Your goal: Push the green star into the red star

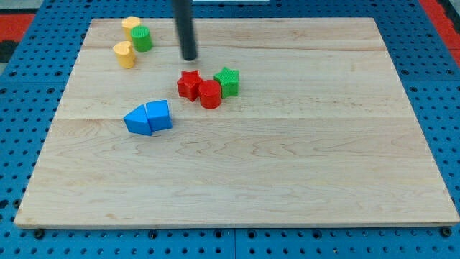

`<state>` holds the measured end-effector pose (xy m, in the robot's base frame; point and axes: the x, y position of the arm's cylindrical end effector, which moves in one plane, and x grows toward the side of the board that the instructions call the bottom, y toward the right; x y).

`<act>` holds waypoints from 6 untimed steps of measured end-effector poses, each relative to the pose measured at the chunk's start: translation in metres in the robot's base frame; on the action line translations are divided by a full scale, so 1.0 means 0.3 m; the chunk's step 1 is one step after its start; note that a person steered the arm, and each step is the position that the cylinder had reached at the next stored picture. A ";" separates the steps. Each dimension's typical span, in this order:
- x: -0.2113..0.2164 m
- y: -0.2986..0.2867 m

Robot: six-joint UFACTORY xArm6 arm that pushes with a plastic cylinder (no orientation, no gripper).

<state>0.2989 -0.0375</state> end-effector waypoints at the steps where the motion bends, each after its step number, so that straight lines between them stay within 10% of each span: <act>1: 0.002 0.232; 4: 0.250 0.192; 6: 0.169 -0.010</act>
